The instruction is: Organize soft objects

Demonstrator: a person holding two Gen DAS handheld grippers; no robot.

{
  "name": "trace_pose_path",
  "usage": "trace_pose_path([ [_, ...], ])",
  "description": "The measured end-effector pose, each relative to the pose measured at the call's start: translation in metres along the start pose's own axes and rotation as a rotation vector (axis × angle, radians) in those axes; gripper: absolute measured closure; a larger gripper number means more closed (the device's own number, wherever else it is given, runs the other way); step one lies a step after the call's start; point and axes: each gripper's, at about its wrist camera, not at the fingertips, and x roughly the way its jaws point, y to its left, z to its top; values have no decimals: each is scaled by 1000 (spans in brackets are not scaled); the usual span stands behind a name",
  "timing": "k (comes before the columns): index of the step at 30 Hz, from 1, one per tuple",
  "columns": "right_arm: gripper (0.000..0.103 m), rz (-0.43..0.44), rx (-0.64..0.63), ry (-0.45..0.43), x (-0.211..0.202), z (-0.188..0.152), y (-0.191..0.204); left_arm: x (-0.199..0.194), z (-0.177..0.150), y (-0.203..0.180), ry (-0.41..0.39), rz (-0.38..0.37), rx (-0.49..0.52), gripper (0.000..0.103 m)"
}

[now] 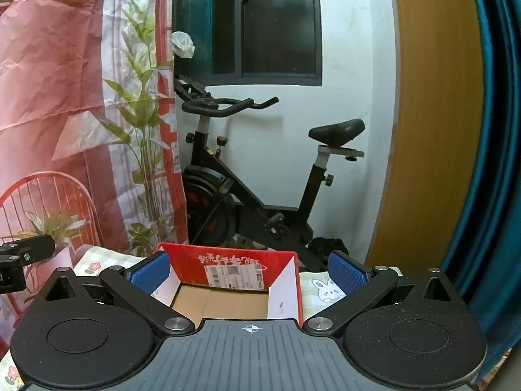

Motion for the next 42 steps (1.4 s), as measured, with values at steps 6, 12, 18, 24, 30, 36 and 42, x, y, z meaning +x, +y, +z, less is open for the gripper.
trace_pose_path([
  [6,0,-5,3,-7,-2,-7,-2,-5,1,-1,-50,16,29,0],
  [12,0,1,17,-16,-5,3,-5,-2,-1,5,-54,13,11,0],
  [18,0,5,23,-17,-3,2,-6,-5,0,1,-52,16,9,0],
  [24,0,4,25,-19,-3,1,-5,-5,0,1,-49,18,7,0],
  [30,0,4,26,-20,-3,0,-6,-5,0,1,-49,15,5,0],
  [36,0,4,27,-20,-4,0,-6,-6,-1,0,-49,16,4,0],
  [42,0,4,28,-22,-4,-1,-5,-6,0,0,-49,16,4,0],
])
